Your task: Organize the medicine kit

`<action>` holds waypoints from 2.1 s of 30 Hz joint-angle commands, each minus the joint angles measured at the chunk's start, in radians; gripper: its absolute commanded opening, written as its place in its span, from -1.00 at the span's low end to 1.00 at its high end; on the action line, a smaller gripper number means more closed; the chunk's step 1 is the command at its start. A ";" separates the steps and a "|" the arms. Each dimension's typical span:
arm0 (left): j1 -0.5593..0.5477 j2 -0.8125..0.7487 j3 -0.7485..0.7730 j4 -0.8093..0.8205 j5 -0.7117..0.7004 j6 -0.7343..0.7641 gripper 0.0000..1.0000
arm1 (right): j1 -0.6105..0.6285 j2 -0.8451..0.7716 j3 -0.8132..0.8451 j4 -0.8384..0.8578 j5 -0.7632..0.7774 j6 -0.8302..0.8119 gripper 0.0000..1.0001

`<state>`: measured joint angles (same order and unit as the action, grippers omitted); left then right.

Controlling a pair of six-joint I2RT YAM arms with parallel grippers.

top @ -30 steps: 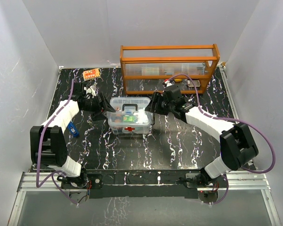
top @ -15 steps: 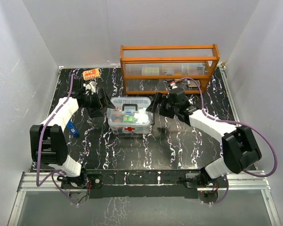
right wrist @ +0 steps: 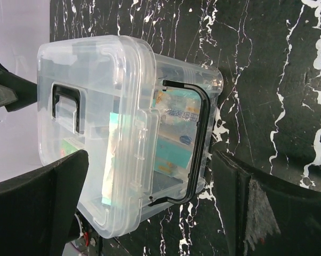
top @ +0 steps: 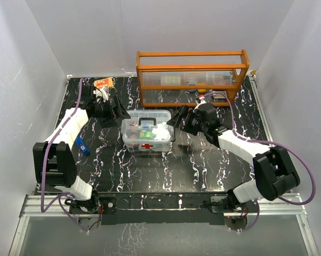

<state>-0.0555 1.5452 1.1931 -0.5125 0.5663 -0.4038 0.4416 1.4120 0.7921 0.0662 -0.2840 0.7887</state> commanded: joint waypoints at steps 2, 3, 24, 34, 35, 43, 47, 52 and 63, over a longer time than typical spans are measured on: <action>0.000 0.005 -0.025 -0.005 0.050 0.013 0.82 | -0.013 0.027 -0.040 0.149 -0.059 0.033 0.97; -0.001 0.011 -0.029 -0.003 0.053 0.013 0.81 | -0.014 0.035 -0.045 0.158 -0.068 0.037 0.97; 0.000 0.085 -0.124 0.018 0.047 0.019 0.19 | -0.021 0.205 -0.106 0.280 -0.183 0.144 0.97; 0.000 0.079 -0.140 0.035 0.060 0.013 0.09 | -0.023 0.214 -0.105 0.360 -0.229 0.193 0.87; -0.002 0.079 -0.139 0.036 0.063 0.011 0.10 | -0.021 0.207 -0.106 0.348 -0.213 0.193 0.81; 0.000 0.073 -0.136 0.038 0.071 0.011 0.09 | -0.021 0.114 -0.084 0.162 -0.067 0.158 0.46; -0.001 0.076 -0.136 0.040 0.074 0.011 0.09 | -0.020 0.070 -0.059 0.075 -0.004 0.132 0.37; 0.000 0.081 -0.133 0.041 0.077 0.012 0.09 | -0.020 0.053 -0.018 0.000 0.019 0.116 0.20; 0.000 0.085 -0.136 0.052 0.089 0.007 0.09 | -0.005 0.005 0.014 -0.001 -0.017 0.070 0.34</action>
<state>-0.0551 1.6005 1.0843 -0.4221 0.7269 -0.4271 0.4286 1.4563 0.7769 0.0891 -0.3183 0.9081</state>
